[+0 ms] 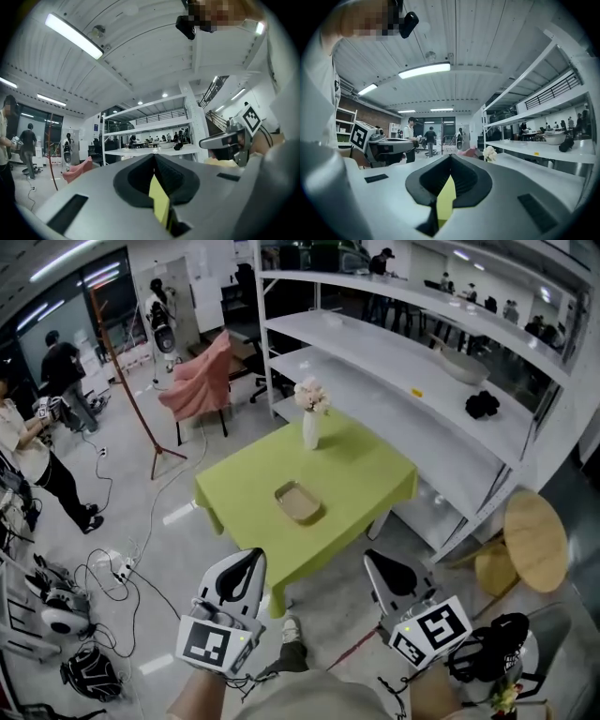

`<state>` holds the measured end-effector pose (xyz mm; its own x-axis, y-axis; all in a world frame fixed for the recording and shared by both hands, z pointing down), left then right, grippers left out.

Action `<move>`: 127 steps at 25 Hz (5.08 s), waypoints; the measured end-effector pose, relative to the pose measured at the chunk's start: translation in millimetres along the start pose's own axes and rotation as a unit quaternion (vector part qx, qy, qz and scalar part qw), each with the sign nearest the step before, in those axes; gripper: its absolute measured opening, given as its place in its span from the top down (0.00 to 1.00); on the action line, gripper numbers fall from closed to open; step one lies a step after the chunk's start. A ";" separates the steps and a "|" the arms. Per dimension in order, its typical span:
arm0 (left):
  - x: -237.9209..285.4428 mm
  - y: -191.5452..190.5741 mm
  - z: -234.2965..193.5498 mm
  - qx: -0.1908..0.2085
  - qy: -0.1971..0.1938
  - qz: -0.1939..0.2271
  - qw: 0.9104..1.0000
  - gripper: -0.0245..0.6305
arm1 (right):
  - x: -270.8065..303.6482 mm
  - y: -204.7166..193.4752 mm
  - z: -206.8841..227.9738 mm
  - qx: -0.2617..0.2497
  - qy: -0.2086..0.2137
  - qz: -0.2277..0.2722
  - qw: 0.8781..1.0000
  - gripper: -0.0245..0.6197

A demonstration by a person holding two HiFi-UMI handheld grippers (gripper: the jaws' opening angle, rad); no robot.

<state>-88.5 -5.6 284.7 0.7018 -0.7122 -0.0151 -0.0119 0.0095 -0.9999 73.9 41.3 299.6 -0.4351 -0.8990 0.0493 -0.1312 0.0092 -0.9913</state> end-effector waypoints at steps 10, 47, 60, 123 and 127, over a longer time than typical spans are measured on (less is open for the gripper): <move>102.5 -6.6 -98.7 -0.013 -0.035 -0.021 0.999 0.95 | 131.4 -0.1 54.0 0.005 -0.014 -0.027 1.000 0.95; 248.6 -77.8 -166.5 -0.017 0.045 -0.105 0.993 0.95 | 292.6 -99.6 184.1 0.060 0.075 -0.101 0.990 0.91; 284.2 -161.1 -181.6 -0.053 0.046 -0.173 0.982 0.95 | 348.4 -212.7 187.4 0.085 0.121 -0.193 0.970 0.85; 248.9 -135.3 -223.2 -0.091 0.081 -0.149 0.981 0.95 | 344.2 -130.4 203.1 0.118 0.047 -0.124 0.984 0.93; 238.3 -87.6 -219.5 -0.048 0.089 -0.112 0.989 0.95 | 320.8 -71.5 203.6 0.103 0.034 -0.060 0.992 0.93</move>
<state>-76.6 -330.3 369.1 0.5581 -0.8010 0.2164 0.0569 -0.2233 -0.9731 125.0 -336.9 361.4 -0.4876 -0.8564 0.1700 -0.0050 -0.1920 -0.9814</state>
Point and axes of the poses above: the fingertips, and each gripper's own axes: x forward along the fingers, z to its right, y out of its top, the point moved 1 cm from there along -x, backward along the fingers, and after that the axes turned 7 degrees about -x, right-handed, at the moved point
